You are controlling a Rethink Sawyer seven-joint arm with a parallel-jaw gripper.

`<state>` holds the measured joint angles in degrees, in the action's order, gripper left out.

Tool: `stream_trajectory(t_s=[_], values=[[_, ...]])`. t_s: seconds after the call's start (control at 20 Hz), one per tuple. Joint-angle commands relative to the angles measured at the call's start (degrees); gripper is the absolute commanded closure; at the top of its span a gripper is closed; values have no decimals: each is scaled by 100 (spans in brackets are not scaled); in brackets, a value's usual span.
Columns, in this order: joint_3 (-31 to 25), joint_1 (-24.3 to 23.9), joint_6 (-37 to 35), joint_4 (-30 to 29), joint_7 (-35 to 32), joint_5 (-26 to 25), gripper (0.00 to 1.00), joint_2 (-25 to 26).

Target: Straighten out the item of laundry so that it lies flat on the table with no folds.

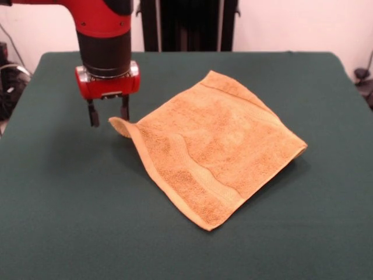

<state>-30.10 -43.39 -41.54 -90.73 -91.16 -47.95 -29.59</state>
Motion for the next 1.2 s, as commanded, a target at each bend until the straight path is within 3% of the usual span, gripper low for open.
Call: stream_trajectory(t_s=[0.05, 1.2], values=[[-130, 331, 123, -158, 122, 148, 0, 90], [55, 803, -214, 362, 111, 201, 0, 283]])
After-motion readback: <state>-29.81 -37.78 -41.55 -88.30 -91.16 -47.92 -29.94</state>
